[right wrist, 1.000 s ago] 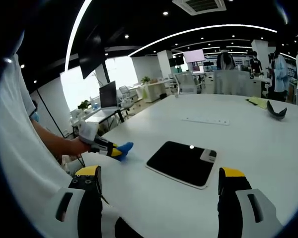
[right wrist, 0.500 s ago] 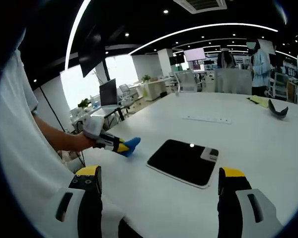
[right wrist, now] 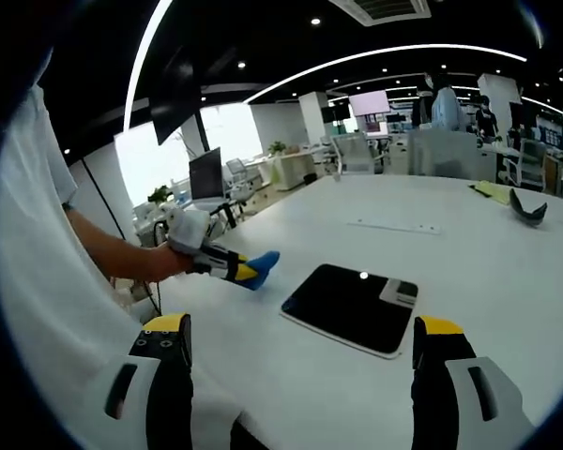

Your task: Wipe the mirror surface with the cleaning cloth until all visible marks leave the cleaned area.

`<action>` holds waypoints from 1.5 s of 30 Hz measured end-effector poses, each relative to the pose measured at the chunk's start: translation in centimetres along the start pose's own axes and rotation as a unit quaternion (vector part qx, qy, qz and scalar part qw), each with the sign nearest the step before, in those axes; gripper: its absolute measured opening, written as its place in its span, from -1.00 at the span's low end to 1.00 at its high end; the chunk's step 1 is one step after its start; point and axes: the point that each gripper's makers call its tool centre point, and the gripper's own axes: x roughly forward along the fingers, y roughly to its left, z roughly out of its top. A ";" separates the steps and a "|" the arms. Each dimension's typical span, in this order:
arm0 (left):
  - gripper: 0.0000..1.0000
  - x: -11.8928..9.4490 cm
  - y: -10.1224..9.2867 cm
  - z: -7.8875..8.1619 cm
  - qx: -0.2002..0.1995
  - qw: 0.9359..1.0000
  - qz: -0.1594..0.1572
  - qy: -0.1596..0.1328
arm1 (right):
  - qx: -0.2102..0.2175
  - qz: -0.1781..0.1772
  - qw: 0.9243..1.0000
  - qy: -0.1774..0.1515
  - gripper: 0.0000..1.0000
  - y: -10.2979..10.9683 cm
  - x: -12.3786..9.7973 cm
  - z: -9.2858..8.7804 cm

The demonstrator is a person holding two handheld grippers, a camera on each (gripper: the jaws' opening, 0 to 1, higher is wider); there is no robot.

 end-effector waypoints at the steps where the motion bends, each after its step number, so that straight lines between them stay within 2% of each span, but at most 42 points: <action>1: -0.87 0.2 0.1 0.3 0.001 1.000 0.000 -0.002 | 0.000 0.000 1.000 0.000 0.96 0.0 0.0 0.0; 30: -0.87 4.4 1.0 5.1 0.026 1.000 -0.011 -0.014 | 0.008 -0.023 1.000 0.006 1.00 -1.5 0.1 -0.5; 45: -0.87 6.8 0.7 6.5 0.045 0.999 -0.025 -0.013 | 0.017 -0.041 0.999 0.003 1.00 -2.4 -0.2 -0.5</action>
